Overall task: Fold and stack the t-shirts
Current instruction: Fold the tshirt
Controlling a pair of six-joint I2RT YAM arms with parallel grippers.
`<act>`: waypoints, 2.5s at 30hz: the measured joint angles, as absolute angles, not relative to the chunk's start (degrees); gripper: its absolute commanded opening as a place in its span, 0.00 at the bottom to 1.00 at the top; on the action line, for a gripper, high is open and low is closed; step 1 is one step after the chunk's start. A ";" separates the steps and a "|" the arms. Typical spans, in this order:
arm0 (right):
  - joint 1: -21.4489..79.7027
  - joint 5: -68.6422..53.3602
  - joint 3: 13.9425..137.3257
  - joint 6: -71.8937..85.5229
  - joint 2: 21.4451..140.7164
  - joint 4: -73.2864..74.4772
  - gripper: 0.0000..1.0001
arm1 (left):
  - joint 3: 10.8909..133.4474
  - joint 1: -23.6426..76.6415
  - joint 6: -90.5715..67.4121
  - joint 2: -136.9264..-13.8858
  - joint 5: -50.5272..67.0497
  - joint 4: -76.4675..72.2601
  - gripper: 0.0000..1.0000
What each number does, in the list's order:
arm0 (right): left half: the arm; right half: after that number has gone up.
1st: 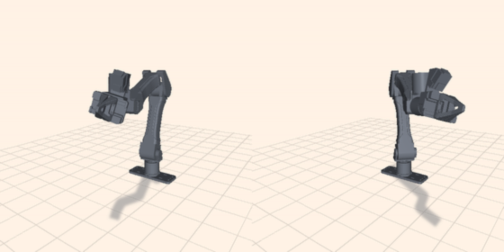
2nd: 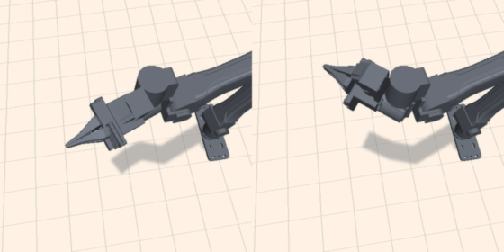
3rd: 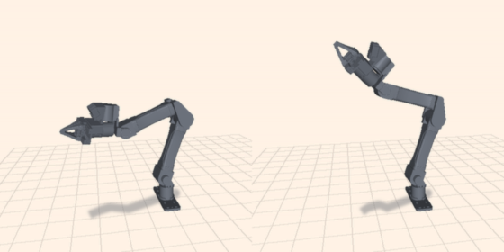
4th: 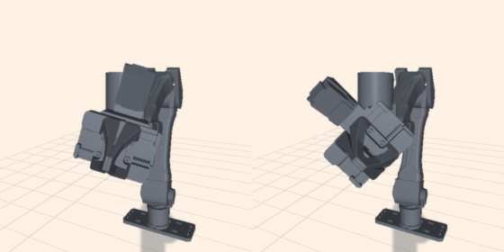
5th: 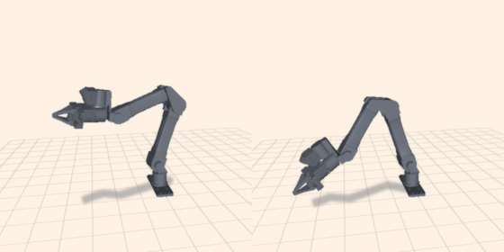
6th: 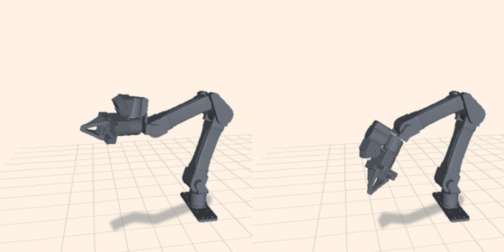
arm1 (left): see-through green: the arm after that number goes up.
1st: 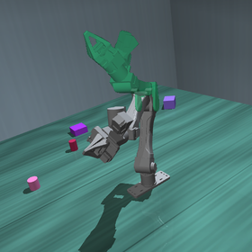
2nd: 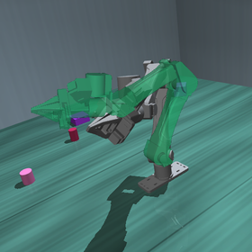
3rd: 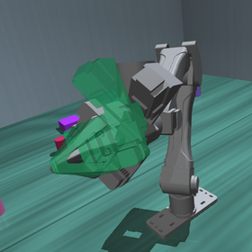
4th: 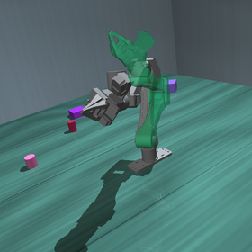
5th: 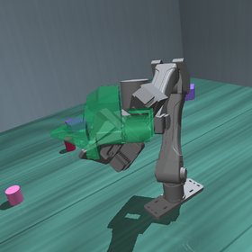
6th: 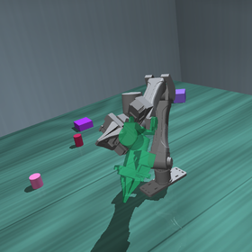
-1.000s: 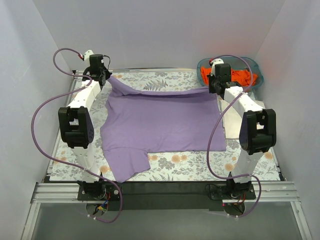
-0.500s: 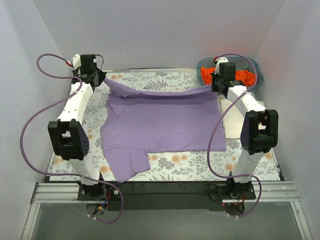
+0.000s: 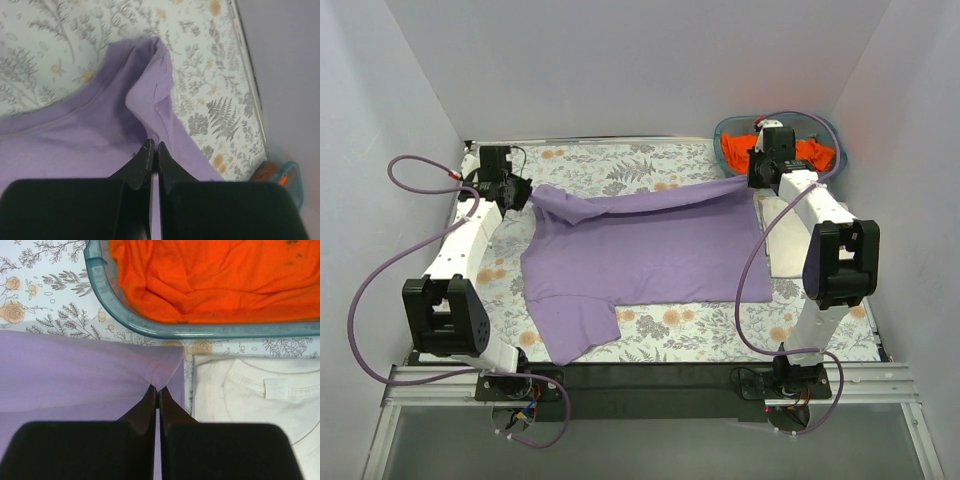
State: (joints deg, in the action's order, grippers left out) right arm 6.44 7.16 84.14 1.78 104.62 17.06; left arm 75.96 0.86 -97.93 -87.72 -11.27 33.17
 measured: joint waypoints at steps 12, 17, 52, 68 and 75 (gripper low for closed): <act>5.98 7.33 83.48 5.82 104.38 21.56 0.01 | 66.06 0.86 -105.62 -77.62 -10.79 37.17 0.00; 5.80 7.53 81.56 7.57 103.11 22.31 0.01 | 62.35 0.86 -107.74 -75.59 -9.37 36.73 0.00; 9.30 -8.23 75.24 13.15 100.79 23.90 0.60 | 73.84 -0.56 -77.89 -105.23 -6.28 17.04 0.66; 9.13 -10.52 77.91 13.23 108.79 20.64 0.59 | 79.83 -1.78 -74.94 -115.72 -3.66 14.48 0.32; 8.73 -8.91 77.89 13.10 111.18 20.32 0.59 | 80.73 -3.57 -74.63 -117.23 -3.44 13.91 0.00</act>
